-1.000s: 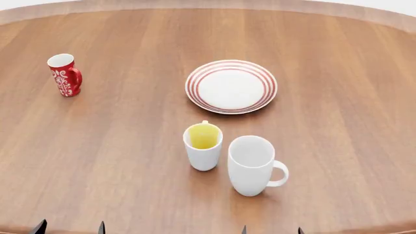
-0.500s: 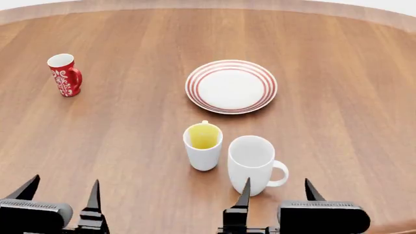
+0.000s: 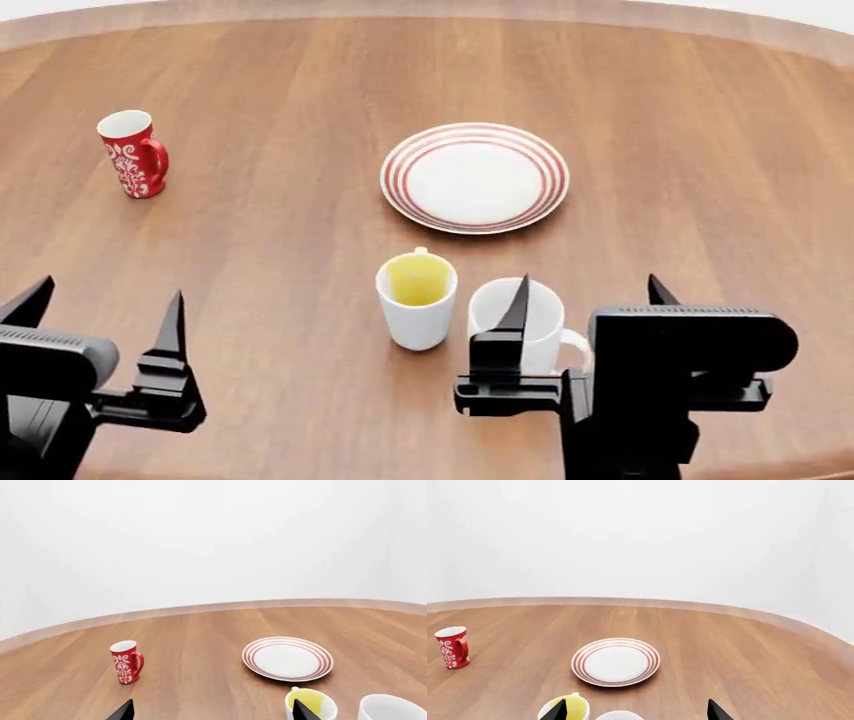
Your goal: Pick up the red mug and put it on the plate
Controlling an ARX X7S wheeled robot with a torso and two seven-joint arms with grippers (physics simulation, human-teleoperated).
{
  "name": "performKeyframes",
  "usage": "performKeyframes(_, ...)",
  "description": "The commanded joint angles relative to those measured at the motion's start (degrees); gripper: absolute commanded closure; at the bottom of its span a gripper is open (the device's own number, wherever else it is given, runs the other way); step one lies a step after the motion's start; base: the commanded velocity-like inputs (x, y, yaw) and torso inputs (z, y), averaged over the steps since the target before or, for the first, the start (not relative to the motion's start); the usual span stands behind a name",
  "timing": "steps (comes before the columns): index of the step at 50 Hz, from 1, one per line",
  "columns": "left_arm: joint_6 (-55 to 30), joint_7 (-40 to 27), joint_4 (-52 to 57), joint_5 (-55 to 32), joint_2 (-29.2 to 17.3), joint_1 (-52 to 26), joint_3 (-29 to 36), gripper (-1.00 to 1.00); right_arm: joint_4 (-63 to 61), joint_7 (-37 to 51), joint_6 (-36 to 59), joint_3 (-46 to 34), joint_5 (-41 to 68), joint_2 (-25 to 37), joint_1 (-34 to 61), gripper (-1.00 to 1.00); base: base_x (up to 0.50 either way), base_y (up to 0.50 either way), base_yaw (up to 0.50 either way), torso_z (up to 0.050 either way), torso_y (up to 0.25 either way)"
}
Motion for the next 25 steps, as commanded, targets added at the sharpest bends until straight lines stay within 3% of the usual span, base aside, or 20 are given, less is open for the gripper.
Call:
performKeyframes(1,-0.8,-0.4,0.5,-0.3,-0.7,-0.8,0.2,-1.0,-0.5,1.3,1.9,-0.2,0.1,0.5,1.7,-1.0,0.0,0.0,0.0,0.0,0.0)
performKeyframes(8,-0.6,-0.5,0.5,-0.6,-0.9,-0.5,0.2,-1.0,-0.5,1.3,2.2,-0.6,0.7,0.7,1.7,-1.0,0.01,0.0,0.0,0.0,0.0)
performKeyframes(25,-0.6,-1.0,0.6,-1.1,-1.5,-0.5,0.4,-1.0,-1.0,2.1,3.8,-0.5,1.7,1.3,2.8,-1.0,0.5,0.0,0.0,0.0,0.0)
